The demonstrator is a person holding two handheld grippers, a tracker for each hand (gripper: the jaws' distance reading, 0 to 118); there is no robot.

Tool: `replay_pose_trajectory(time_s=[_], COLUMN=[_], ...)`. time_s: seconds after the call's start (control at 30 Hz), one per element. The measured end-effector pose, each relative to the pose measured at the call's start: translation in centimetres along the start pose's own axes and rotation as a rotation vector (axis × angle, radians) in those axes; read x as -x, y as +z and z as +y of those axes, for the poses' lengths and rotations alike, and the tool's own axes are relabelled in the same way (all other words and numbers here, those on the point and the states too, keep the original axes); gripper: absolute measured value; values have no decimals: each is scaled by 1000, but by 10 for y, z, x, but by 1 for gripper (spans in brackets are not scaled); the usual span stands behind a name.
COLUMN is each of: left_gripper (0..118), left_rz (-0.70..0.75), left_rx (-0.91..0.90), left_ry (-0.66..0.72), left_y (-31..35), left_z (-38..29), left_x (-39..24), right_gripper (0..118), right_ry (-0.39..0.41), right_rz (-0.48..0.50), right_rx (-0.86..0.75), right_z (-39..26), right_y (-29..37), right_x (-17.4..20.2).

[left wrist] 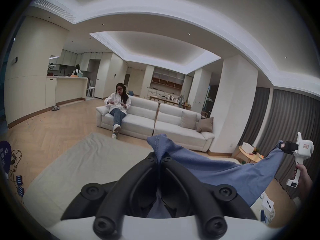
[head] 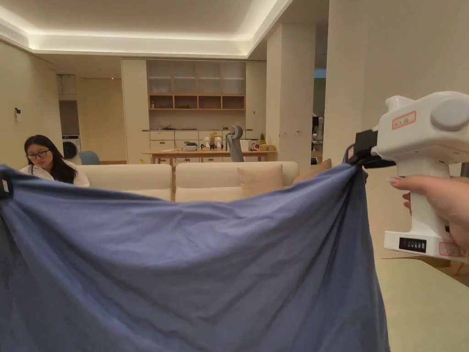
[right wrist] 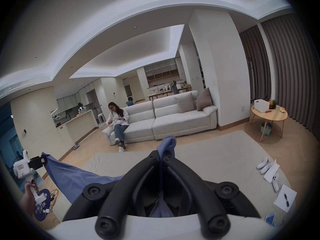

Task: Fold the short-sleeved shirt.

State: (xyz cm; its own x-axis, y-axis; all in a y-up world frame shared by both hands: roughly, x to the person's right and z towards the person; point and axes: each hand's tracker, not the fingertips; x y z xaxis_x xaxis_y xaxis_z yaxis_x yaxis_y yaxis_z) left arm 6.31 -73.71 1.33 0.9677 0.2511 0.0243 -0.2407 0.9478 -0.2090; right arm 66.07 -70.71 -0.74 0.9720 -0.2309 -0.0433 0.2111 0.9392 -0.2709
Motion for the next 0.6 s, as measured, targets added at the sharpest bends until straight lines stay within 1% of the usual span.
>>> replay_pose_trajectory(time_s=[0.1, 0.2, 0.33, 0.43, 0.5, 0.6], left_gripper=[1, 1, 1, 1, 1, 1], left_rz=[12, 24, 38, 65, 76, 52], left_rx=[-19, -23, 57, 172, 282, 405], left_ry=[15, 27, 19, 48, 62, 83], left_y=[-24, -45, -73, -91, -97, -82], left_z=[4, -1, -34, -90, -142, -219], left_x=[1, 1, 5, 18, 31, 49], right_gripper=[2, 2, 2, 2, 2, 2], right_ry=[-1, -5, 2, -33, -81, -128], right_rz=[-22, -27, -40, -46, -62, -61], right_rx=[-35, -27, 10, 119, 222, 350], right_z=[4, -2, -43, -110, -169, -256], right_y=[-17, -38, -65, -86, -95, -86], right_x=[-1, -6, -13, -28, -41, -62])
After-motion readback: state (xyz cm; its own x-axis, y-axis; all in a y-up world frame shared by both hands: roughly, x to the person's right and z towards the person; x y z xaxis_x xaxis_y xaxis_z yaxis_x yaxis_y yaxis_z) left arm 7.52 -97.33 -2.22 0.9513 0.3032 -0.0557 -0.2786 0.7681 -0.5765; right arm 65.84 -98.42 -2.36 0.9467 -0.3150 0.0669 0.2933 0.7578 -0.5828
